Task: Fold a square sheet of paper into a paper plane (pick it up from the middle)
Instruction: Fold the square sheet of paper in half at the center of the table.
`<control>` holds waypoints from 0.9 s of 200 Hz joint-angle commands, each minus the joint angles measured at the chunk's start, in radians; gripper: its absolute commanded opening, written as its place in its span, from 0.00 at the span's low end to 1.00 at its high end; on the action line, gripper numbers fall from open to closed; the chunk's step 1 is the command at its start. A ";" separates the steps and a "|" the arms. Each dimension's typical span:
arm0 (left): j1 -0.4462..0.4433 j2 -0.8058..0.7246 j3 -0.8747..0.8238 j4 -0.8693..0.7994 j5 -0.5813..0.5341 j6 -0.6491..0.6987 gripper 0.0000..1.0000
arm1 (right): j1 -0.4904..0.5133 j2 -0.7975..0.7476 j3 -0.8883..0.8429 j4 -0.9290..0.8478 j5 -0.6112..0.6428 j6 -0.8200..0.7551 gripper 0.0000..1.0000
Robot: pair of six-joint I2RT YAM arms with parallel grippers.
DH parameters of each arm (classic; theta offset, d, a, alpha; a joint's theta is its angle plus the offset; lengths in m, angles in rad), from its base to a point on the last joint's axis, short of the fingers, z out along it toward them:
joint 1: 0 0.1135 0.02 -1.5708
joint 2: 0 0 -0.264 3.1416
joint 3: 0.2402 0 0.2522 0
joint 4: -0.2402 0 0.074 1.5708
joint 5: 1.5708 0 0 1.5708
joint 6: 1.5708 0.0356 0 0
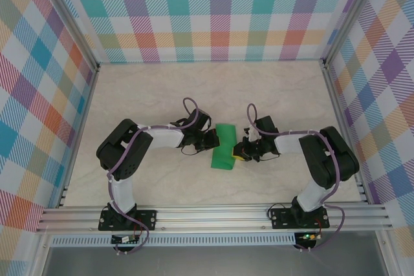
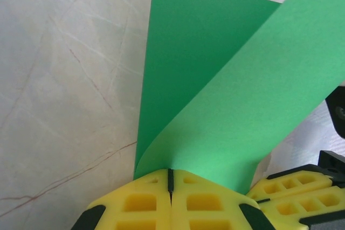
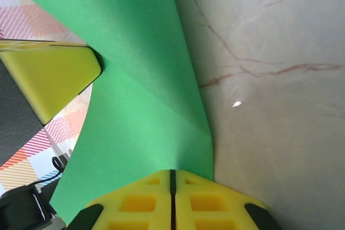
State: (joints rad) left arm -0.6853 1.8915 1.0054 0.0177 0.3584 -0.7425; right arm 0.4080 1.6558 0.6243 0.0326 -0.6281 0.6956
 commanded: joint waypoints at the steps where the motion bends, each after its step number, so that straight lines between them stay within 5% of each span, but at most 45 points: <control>1: -0.008 0.047 -0.010 -0.097 -0.038 0.018 0.00 | 0.013 -0.067 -0.007 -0.015 -0.016 0.009 0.08; 111: -0.008 0.042 -0.021 -0.094 -0.039 0.016 0.00 | 0.054 -0.010 -0.078 0.042 0.024 0.038 0.08; 180: -0.008 0.041 -0.018 -0.093 -0.038 0.017 0.00 | 0.085 -0.143 -0.080 0.011 0.013 0.055 0.09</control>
State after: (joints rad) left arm -0.6853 1.8915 1.0054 0.0177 0.3584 -0.7425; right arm 0.4702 1.5597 0.5541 0.0574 -0.6144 0.7448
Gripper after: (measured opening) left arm 0.048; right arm 0.087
